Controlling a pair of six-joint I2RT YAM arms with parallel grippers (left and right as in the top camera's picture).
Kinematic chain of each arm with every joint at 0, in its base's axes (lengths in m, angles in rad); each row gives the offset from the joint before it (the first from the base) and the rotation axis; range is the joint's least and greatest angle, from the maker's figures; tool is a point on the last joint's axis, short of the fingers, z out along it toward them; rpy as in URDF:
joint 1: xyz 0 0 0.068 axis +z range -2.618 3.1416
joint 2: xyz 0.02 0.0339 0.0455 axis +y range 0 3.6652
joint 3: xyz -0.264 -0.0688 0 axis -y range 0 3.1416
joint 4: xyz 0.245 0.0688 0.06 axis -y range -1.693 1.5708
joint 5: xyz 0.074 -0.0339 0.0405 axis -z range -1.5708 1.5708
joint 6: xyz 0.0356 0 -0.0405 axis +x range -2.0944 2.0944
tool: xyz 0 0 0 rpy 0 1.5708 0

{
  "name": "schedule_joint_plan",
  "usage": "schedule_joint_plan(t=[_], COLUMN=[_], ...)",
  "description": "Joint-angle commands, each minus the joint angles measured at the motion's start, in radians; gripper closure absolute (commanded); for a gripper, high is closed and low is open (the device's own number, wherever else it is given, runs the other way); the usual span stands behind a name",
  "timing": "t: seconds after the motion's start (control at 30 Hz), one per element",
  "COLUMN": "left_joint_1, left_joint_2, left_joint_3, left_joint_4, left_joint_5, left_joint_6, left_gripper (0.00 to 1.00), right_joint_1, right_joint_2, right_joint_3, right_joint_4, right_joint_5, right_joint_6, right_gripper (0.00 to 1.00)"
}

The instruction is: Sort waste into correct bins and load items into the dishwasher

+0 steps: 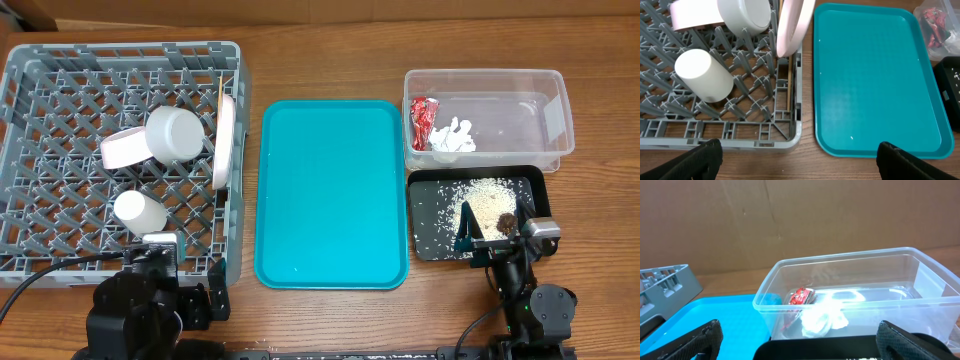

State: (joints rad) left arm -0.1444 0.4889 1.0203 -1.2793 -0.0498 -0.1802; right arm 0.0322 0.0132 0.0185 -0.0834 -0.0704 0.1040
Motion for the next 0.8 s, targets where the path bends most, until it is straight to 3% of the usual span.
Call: schedule_joint_plan(t=[0.0, 0.77], left_joint_1=[-0.002, 0.002], left_joint_2=[-0.007, -0.024], left_joint_3=[-0.003, -0.023], left_joint_4=[0.002, 0.042], left_joint_5=[-0.01, -0.005], left_joint_6=[0.012, 0.012], left_gripper=[0.0, 0.0], right_joint_1=[-0.006, -0.006], right_joint_2=[-0.005, -0.005], right_joint_3=[-0.01, -0.01], right_joint_4=[0.003, 0.003], right_joint_5=[0.016, 0.016], right_joint_6=[0.0, 0.0], right_gripper=[0.0, 0.0])
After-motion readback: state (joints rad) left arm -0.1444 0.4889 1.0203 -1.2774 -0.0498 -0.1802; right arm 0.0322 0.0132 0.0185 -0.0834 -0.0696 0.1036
